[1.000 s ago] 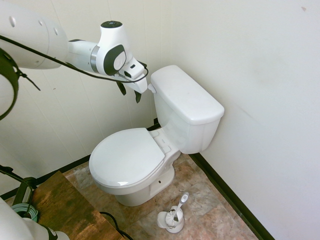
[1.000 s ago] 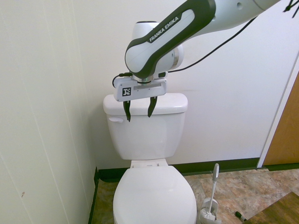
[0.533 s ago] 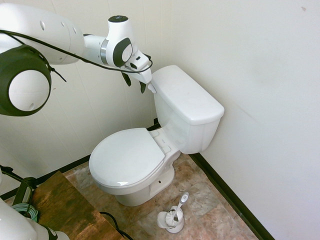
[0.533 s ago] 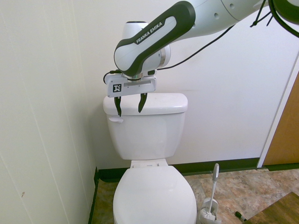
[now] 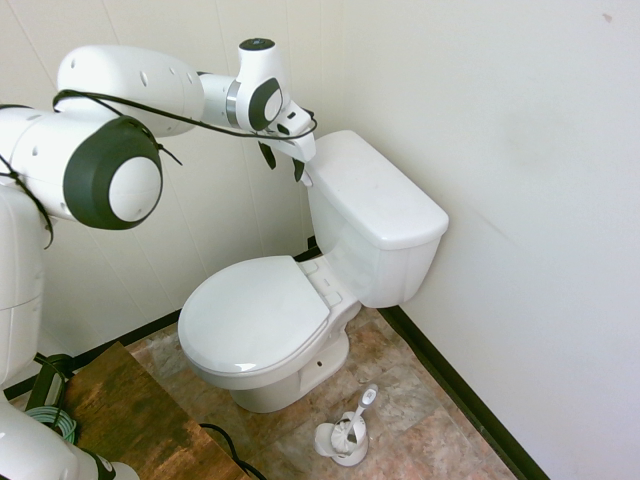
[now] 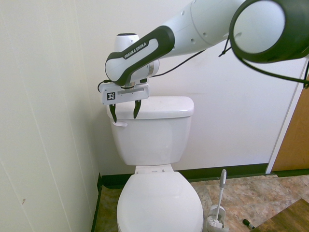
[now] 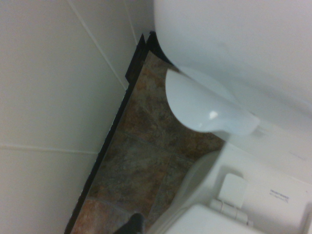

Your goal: Flush the toilet

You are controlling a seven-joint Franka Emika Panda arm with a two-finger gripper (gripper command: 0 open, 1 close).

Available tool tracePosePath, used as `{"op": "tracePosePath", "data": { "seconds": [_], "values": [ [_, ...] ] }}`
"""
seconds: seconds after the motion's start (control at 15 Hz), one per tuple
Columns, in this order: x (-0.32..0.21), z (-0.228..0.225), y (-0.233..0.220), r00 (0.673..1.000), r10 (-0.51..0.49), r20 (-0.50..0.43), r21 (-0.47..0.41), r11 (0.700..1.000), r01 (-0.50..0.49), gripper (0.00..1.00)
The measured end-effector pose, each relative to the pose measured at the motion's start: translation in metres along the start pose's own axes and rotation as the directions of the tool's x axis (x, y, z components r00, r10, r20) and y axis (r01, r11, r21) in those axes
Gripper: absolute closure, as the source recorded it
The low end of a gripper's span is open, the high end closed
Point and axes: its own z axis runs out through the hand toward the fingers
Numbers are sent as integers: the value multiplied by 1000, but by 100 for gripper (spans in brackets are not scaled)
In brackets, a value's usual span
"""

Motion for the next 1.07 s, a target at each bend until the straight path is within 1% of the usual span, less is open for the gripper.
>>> {"op": "tracePosePath", "data": {
  "seconds": [0.27,0.6,1.07],
  "values": [
    [12,18,-19,1000,14,-18,2,1000,-14,100],
    [14,16,-30,999,27,-19,16,1000,-26,100],
    [19,16,-36,998,53,-28,33,998,-52,100]
  ]
}}
